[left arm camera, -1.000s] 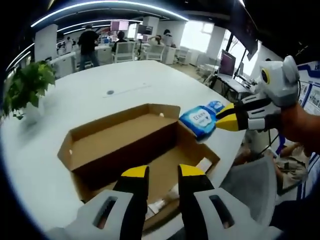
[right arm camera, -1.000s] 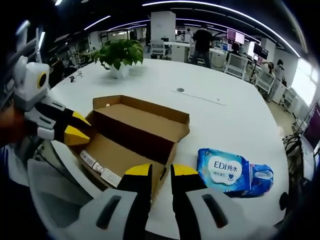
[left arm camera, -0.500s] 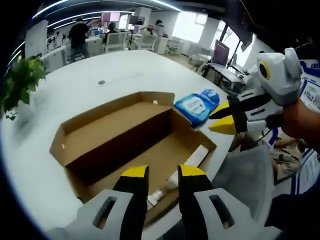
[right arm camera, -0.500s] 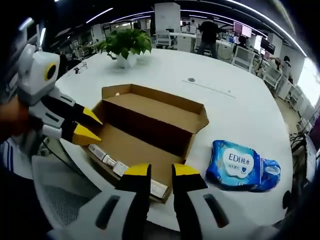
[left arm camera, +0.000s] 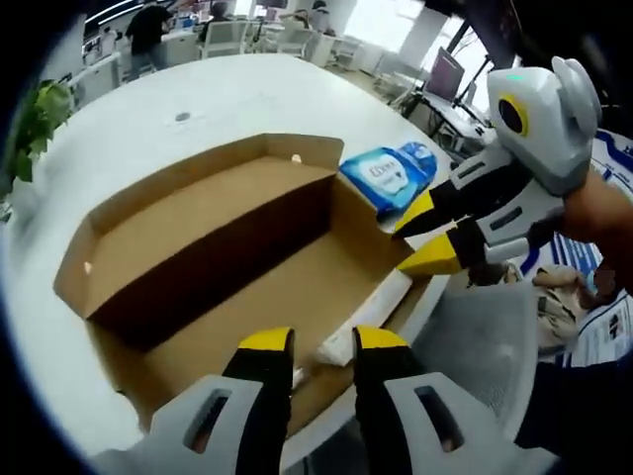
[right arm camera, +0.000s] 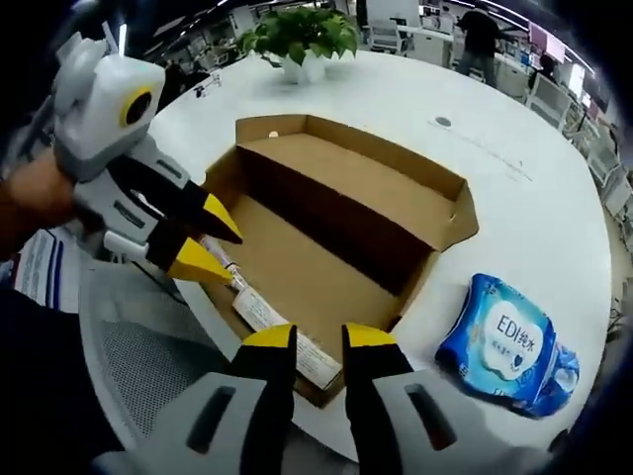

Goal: Operate the shoe box by opening the lid, removing the specified soft item, and placing it in the target area until the item is outside and the box remains undamaged.

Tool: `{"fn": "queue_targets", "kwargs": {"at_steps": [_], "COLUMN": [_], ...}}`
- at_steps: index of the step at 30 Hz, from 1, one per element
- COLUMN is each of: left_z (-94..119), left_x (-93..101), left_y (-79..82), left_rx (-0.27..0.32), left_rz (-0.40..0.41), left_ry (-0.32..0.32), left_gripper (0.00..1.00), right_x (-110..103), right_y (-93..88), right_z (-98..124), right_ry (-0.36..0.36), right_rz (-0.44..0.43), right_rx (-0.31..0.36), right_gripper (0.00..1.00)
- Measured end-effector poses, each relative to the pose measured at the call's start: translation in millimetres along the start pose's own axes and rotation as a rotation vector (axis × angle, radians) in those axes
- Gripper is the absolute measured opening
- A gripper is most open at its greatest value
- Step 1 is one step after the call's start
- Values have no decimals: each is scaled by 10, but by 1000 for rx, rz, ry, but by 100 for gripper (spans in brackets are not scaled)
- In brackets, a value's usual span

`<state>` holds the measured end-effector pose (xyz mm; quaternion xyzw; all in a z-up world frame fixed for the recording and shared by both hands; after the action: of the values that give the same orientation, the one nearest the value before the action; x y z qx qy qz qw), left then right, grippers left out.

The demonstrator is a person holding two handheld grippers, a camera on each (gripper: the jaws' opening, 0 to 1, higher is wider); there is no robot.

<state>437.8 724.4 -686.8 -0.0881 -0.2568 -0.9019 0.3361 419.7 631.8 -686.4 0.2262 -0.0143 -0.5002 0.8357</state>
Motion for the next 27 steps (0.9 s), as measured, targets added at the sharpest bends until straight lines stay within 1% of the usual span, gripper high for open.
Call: {"fn": "queue_targets", "kwargs": {"at_steps": [2, 4, 7, 8, 9, 11, 15, 17, 19, 23, 24, 27], "left_z": [-27, -65, -112, -130, -146, -183, -246, -281, -316, -365, -372, -372], "left_x": [-20, -19, -20, -12, -21, -13, 15, 27, 32, 12, 3, -13], "left_y": [-6, -27, -59, -74, -84, -102, -118, -138, -167, -200, -200, -181], "left_rx": [-18, -48, -87, -103, -114, -136, -157, -165, -175, -182, -181, -176], "left_rz": [3, 29, 39, 49, 54, 52, 52, 49, 53, 71, 75, 91], "left_ry": [2, -21, -30, -39, -39, -49, -60, -65, -69, -73, -72, -74], "left_gripper": [21, 21, 21, 21, 21, 22, 21, 21, 20, 19, 19, 19], "right_x": [-15, -47, -45, -45, -44, -37, -104, -137, -155, -102, -91, -106], "right_y": [-27, -51, -49, -54, -66, -61, -64, -87, -106, -122, -132, -157], "right_z": [-51, -81, -114, -125, -131, -154, -179, -189, -215, -259, -263, -274], "right_ry": [24, 46, 53, 62, 66, 76, 133, 157, 169, 158, 159, 176], "right_rz": [15, 42, 73, 98, 101, 135, 161, 213, 233, 266, 283, 296], "right_rx": [-33, -74, -110, -137, -158, -193, -250, -281, -297, -311, -317, -331], "right_gripper": [17, 17, 19, 18, 19, 19, 20, 20, 21, 21, 21, 22]}}
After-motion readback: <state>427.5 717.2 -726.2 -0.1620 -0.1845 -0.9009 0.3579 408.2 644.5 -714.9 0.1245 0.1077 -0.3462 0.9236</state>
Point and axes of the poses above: the point that each gripper's makers call its tool centre point, and the gripper's own axes: z roughly backward along the fingers, x roughly to its right, y roughly out of its top, the point moved 2 cm from there along z, roughly backward along the fingers, and after that the axes turned 4 degrees about -x, right-handed, at the moved point
